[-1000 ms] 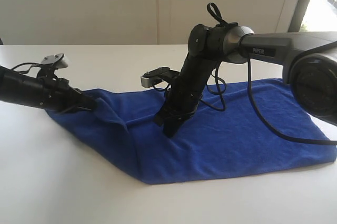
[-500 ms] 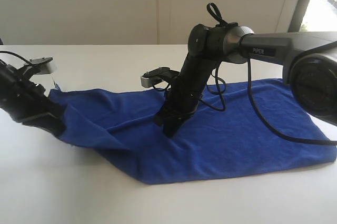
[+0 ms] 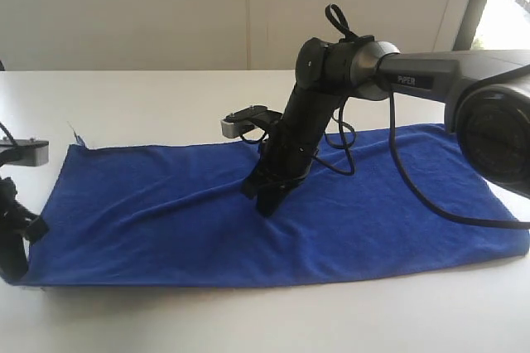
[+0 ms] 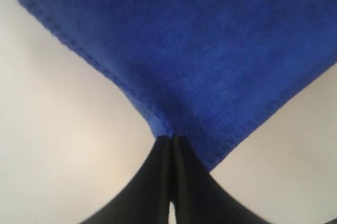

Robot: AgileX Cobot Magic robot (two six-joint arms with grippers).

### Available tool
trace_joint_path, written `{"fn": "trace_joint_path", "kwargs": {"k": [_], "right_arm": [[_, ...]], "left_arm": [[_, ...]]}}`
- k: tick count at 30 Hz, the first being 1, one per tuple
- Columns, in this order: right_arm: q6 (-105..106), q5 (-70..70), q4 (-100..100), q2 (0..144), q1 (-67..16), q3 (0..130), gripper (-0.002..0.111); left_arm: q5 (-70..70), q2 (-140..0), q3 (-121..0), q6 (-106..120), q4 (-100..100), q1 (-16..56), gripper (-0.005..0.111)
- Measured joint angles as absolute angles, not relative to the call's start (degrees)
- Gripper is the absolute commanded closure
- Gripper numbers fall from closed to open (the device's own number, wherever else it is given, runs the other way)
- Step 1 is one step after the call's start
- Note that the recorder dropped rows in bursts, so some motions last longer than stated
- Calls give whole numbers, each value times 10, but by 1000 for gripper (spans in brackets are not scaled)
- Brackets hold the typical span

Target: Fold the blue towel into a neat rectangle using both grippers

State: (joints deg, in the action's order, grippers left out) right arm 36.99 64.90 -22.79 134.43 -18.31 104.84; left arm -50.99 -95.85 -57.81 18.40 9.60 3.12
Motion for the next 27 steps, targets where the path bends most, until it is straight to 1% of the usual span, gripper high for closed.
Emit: {"fn": "trace_joint_path", "kwargs": {"k": [4,6,7,8,10,11,12,13,14,15,17,19,21,22,23,24,25,26,27], "right_arm": [[370,649,-228,1344,-183,1048,108],[370,640,-228,1344,-183,1048,104],[370,635,-228,1344,-183,1048,99],[370,631,-228,1344,-183,1048,93],[370,626,-230,1344,-183,1048,78],[370,625,-234,1344,-183,1048,65],[370,623,-238,1343,-184,1048,60],[370,623,-241,1342,-184,1048,58],[370,620,-241,1340,-186,1048,58],[370,617,-239,1338,-187,1048,58],[370,613,-229,1333,-187,1048,58],[370,606,-191,1319,-187,1046,58],[370,608,-157,1291,-185,1046,58],[369,613,-150,1276,-183,1046,58],[366,619,-145,1267,-183,1046,60],[360,621,-132,1259,-183,1046,64],[345,619,-112,1253,-181,1046,77],[311,603,-60,1252,-174,1046,88],[295,593,-33,1252,-166,1046,108]], "left_arm": [[-510,-958,-556,170,71,31,107],[-508,-958,-552,168,63,31,106],[-505,-958,-551,168,63,31,102],[-502,-958,-551,168,62,31,97],[-499,-958,-551,168,61,31,80],[-498,-958,-551,170,60,31,62],[-498,-958,-551,171,60,31,53],[-498,-958,-551,171,60,31,41],[-501,-958,-551,171,60,31,38],[-503,-958,-551,171,60,31,37],[-509,-958,-551,169,60,31,40],[-513,-955,-557,162,58,31,52],[-495,-939,-580,155,64,31,60],[-459,-928,-596,155,82,31,63],[-432,-923,-603,155,100,31,69],[-381,-919,-610,162,136,31,76],[-342,-919,-612,181,167,31,91],[-294,-925,-613,213,213,32,99],[-275,-933,-614,231,230,34,107]]}}
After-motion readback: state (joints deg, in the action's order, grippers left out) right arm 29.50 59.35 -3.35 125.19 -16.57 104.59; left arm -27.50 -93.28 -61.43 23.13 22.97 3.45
